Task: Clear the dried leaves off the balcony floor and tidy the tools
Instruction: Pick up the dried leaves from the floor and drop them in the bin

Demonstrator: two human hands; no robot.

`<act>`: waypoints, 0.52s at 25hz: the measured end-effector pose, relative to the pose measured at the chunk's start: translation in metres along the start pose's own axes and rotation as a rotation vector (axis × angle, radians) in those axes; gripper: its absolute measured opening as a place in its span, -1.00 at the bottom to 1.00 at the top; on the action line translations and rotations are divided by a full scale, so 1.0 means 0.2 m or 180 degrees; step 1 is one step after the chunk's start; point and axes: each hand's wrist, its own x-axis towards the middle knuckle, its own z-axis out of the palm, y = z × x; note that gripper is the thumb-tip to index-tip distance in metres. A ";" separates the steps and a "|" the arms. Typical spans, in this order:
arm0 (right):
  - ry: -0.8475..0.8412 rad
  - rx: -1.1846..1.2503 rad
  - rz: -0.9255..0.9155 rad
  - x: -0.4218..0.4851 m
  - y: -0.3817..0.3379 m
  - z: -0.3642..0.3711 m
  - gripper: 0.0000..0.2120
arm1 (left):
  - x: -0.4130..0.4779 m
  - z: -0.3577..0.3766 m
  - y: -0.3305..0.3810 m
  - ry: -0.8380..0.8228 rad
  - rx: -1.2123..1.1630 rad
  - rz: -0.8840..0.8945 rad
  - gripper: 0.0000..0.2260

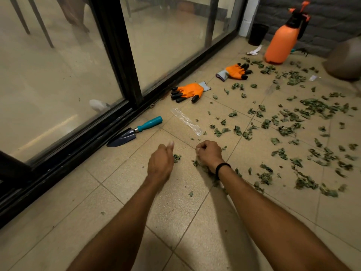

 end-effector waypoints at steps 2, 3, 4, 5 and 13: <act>0.0015 0.0429 0.0263 0.02 -0.02 -0.01 -0.76 | -0.01 0.06 -0.06 -0.0104 0.0814 0.0411 -0.60; -0.0008 0.0333 0.0186 0.02 -0.03 -0.02 -0.78 | -0.01 0.09 -0.08 -0.0046 0.1203 0.0565 -0.62; -0.0028 0.0044 -0.0014 0.01 -0.04 -0.02 -0.81 | 0.00 0.12 -0.10 0.0027 0.1521 0.0678 -0.63; -0.0097 -0.0311 -0.0272 -0.02 -0.04 -0.02 -0.85 | 0.00 0.14 -0.10 0.0070 0.1787 0.0771 -0.65; -0.0289 -0.1159 -0.1049 -0.23 0.09 0.12 -0.84 | 0.02 -0.04 -0.03 0.0381 -0.1585 -0.0794 -0.75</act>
